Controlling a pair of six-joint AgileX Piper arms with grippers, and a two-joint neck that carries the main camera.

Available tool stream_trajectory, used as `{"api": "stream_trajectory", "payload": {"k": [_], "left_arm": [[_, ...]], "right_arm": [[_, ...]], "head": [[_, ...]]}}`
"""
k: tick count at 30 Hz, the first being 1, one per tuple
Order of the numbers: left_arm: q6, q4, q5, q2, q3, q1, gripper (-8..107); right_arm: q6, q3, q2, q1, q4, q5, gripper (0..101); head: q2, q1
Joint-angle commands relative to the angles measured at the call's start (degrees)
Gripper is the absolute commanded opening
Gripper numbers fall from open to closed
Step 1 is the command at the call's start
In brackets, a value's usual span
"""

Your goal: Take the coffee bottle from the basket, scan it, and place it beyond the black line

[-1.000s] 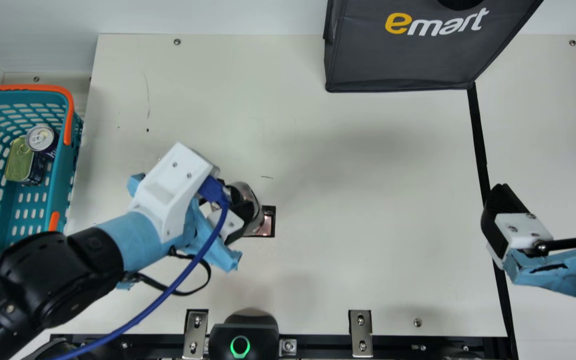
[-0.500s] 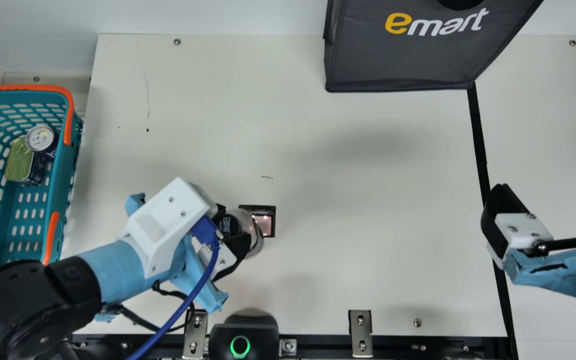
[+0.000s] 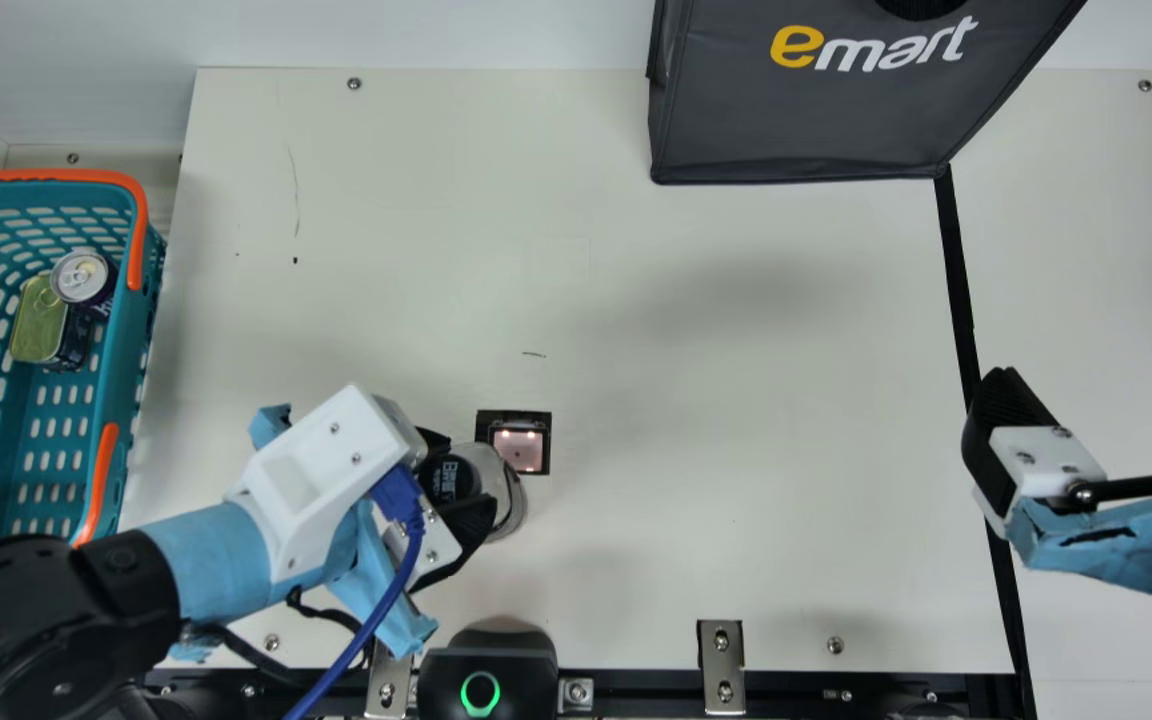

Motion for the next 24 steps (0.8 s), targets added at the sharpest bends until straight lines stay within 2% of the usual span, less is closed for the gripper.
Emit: {"api": "stream_trajectory", "payload": {"k": [1,24], "left_arm": [[1.0,-1.0,0.0,-0.1,0.2,0.2,10],[10.1,-9.2,0.7,-1.4,3.4,4.2,10]], "right_arm": [[0.0,0.0,0.0,0.0,0.0,0.0,91],[0.0,0.0,0.0,0.0,0.0,0.0,91]], "head": [[0.1,-1.6],[0.1,-1.6]]}}
